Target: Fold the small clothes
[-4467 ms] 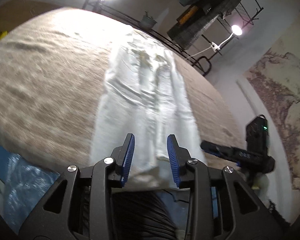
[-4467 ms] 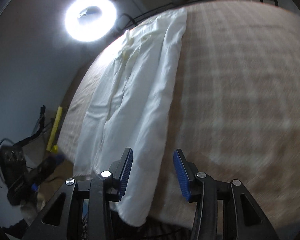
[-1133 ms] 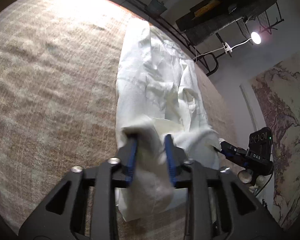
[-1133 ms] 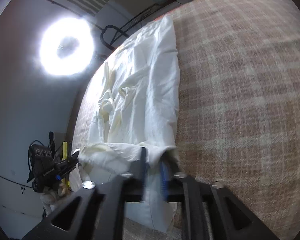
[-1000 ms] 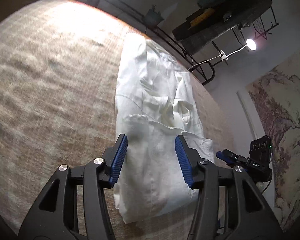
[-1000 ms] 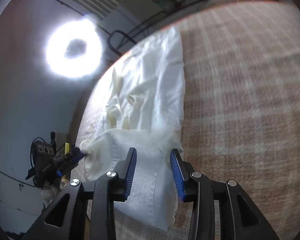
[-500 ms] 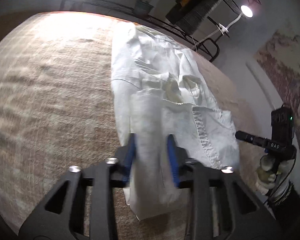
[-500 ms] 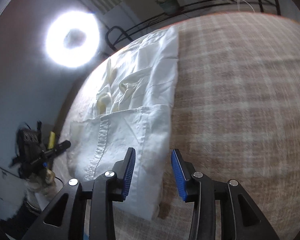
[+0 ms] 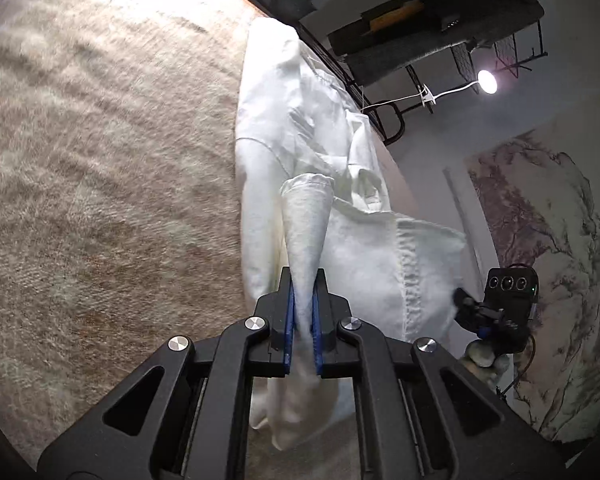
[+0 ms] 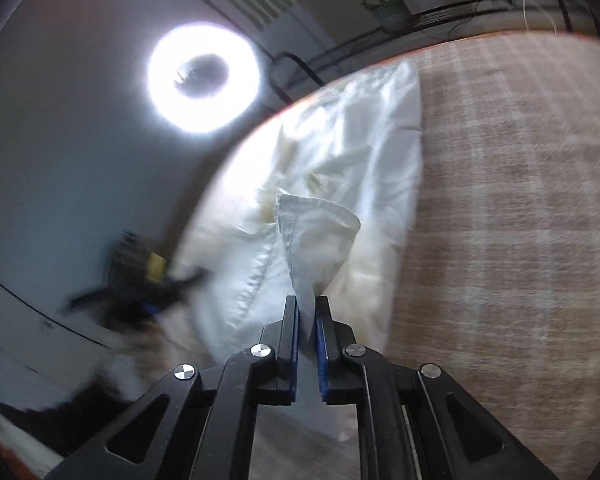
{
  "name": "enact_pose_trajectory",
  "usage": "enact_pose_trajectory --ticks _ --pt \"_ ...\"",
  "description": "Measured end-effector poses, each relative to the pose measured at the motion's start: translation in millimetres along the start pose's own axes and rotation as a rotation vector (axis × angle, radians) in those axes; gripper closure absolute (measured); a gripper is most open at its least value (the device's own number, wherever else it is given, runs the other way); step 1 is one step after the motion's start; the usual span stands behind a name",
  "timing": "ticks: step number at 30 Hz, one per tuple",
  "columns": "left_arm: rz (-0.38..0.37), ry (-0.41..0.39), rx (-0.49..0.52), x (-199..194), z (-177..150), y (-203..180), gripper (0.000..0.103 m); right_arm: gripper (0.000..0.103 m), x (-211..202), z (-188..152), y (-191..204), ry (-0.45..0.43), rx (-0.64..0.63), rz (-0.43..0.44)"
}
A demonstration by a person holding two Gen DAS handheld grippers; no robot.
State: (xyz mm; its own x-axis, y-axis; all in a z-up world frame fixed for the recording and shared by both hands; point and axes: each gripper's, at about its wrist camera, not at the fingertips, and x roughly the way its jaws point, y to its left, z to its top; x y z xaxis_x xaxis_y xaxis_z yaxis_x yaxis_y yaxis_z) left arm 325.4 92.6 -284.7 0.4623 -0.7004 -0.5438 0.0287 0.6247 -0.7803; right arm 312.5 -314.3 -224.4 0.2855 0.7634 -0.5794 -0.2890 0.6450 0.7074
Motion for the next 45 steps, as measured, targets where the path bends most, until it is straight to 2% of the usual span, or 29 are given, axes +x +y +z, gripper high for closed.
enact_pose_trajectory --ticks 3,5,7,9,14,15,18,21,24,27,31,33,36,38,41,45 --pt "0.036 -0.005 0.042 1 -1 -5 0.098 0.098 3 1 -7 -0.030 0.017 0.158" --pt "0.074 -0.004 0.079 2 -1 -10 0.097 0.098 14 4 -26 0.002 0.073 0.200" --pt "0.095 -0.006 0.105 3 -1 -14 0.097 0.098 27 8 -49 0.024 0.131 0.104" --pt "0.121 -0.008 0.142 4 -3 -20 0.097 0.098 33 8 -59 0.037 0.156 0.063" --pt "0.166 -0.008 0.162 4 -3 -25 0.088 0.098 35 5 -33 0.062 0.041 -0.106" --pt "0.175 -0.018 0.164 0 -3 -26 0.086 0.095 35 6 -26 0.066 0.022 -0.143" --pt "0.209 -0.065 0.184 -16 -3 -33 0.074 0.072 30 10 -12 0.050 -0.031 -0.281" --pt "0.210 -0.121 0.220 -36 -9 -44 0.074 0.072 15 6 8 -0.019 -0.098 -0.348" --pt "0.199 -0.130 0.297 -32 -13 -57 0.074 0.072 13 -1 40 -0.071 -0.235 -0.353" --pt "0.218 -0.084 0.349 -12 -14 -65 0.074 0.072 30 0 51 -0.047 -0.287 -0.336" --pt "0.274 -0.042 0.340 12 -9 -56 0.074 0.072 47 2 35 -0.015 -0.274 -0.368" --pt "0.314 -0.009 0.311 26 -5 -44 0.074 0.077 51 3 20 -0.002 -0.242 -0.382" --pt "0.310 -0.001 0.329 27 -4 -41 0.074 0.081 57 2 8 0.039 -0.201 -0.377" --pt "0.290 0.017 0.325 21 0 -43 0.074 0.081 58 4 11 0.058 -0.216 -0.376" --pt "0.234 -0.015 0.290 4 17 -47 0.074 0.079 51 15 18 0.083 -0.231 -0.345" --pt "0.278 -0.080 0.318 -4 61 -52 0.074 0.075 32 38 23 0.032 -0.240 -0.307"
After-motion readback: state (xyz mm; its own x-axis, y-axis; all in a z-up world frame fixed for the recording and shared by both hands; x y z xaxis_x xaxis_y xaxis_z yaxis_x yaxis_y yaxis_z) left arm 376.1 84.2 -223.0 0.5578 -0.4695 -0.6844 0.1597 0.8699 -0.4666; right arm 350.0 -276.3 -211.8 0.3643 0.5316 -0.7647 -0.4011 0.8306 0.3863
